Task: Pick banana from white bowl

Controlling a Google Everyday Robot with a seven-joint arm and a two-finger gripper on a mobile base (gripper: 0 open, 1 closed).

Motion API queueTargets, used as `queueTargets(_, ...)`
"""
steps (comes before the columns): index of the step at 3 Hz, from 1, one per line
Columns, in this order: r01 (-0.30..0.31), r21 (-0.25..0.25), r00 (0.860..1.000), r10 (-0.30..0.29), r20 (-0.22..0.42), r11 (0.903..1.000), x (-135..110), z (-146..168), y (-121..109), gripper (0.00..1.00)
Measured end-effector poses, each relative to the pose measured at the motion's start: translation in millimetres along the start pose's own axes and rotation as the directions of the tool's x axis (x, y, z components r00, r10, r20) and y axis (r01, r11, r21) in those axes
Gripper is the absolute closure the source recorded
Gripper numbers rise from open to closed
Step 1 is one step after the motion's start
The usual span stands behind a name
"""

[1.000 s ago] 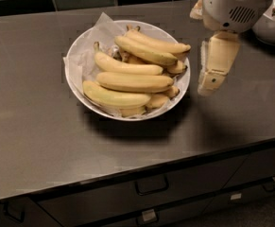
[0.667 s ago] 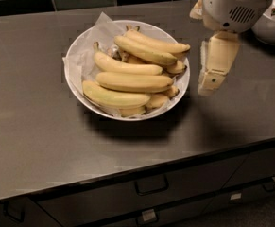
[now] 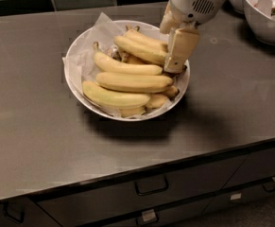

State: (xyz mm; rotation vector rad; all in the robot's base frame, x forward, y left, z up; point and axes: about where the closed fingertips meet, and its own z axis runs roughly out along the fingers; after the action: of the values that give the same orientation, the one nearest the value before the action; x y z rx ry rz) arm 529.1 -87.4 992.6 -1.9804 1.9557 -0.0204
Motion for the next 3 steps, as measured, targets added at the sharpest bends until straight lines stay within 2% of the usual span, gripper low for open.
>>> queueTargets(1,-0.021,0.016,0.999,0.020,0.032,0.9997,-11,10,-13,0.30)
queueTargets(2,-0.064,0.074,0.996,0.059,0.062,0.9952,-17,8,-21,0.29)
queueTargets(3,-0.115,0.137,0.991,0.104,0.087,0.9839,-21,2,-23,0.32)
